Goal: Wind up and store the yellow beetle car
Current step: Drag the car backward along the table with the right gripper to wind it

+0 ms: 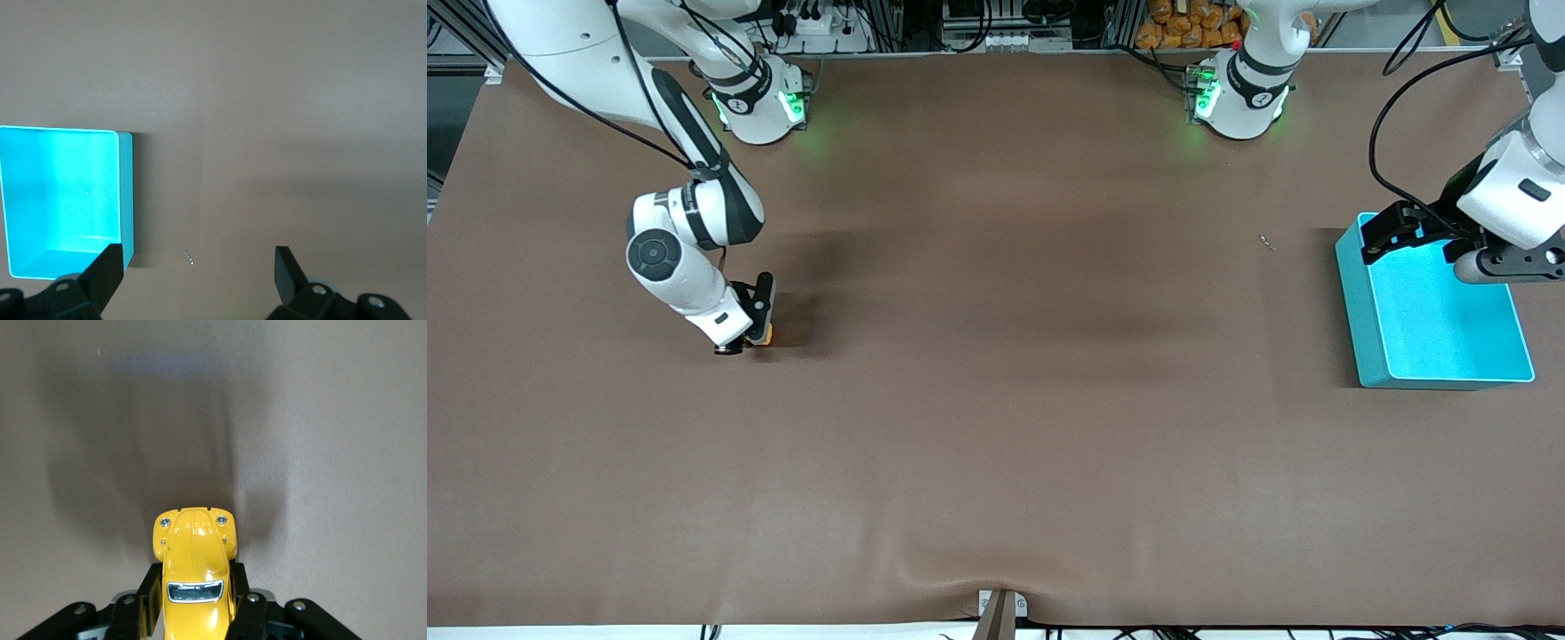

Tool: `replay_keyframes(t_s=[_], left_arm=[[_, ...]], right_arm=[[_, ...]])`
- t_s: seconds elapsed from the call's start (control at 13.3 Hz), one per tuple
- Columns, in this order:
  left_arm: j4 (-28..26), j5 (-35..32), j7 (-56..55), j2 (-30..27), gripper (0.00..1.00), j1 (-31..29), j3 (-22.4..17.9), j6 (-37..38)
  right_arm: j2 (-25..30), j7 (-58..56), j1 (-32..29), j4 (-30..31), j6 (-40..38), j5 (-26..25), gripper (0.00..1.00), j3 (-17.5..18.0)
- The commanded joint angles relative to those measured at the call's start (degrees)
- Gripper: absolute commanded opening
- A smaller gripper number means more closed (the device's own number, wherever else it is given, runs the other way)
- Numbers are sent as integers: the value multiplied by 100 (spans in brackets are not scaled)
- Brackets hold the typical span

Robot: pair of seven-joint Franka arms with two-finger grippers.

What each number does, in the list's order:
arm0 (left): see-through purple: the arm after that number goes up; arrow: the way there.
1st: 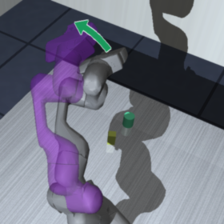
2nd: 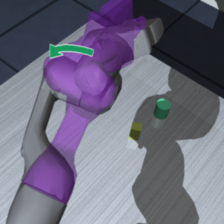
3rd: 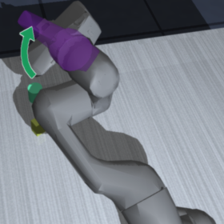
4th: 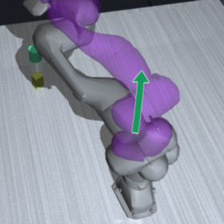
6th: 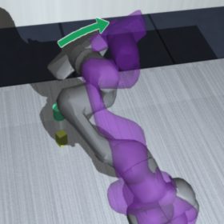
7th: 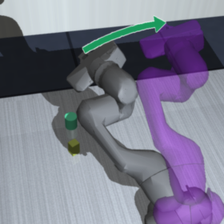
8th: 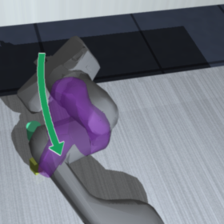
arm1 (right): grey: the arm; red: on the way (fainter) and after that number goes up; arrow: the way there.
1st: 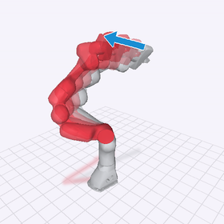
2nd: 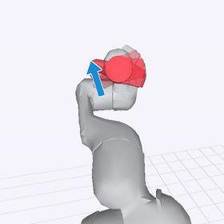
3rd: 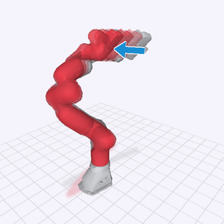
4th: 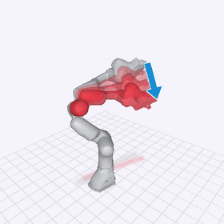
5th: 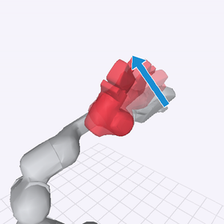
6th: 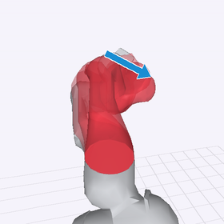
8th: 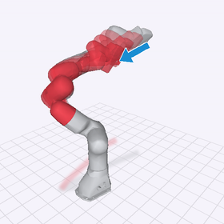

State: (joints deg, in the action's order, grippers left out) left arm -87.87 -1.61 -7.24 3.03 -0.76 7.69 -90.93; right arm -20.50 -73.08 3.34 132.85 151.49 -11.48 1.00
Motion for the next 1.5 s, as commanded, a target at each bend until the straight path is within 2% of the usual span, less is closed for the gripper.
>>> replay_keyframes(t_s=[0.0,1.12,1.43], left_arm=[[-54,-59,-67,-118,100,-20,13,-39],[-90,-50,-102,-101,100,15,13,-30],[-90,-42,-102,-92,100,15,22,-30]], right_arm=[[-77,-363,-307,48,117,-91,19,23],[-95,-1779,-1537,39,126,-91,20,32],[-95,-1964,-1784,13,126,-91,26,32]])
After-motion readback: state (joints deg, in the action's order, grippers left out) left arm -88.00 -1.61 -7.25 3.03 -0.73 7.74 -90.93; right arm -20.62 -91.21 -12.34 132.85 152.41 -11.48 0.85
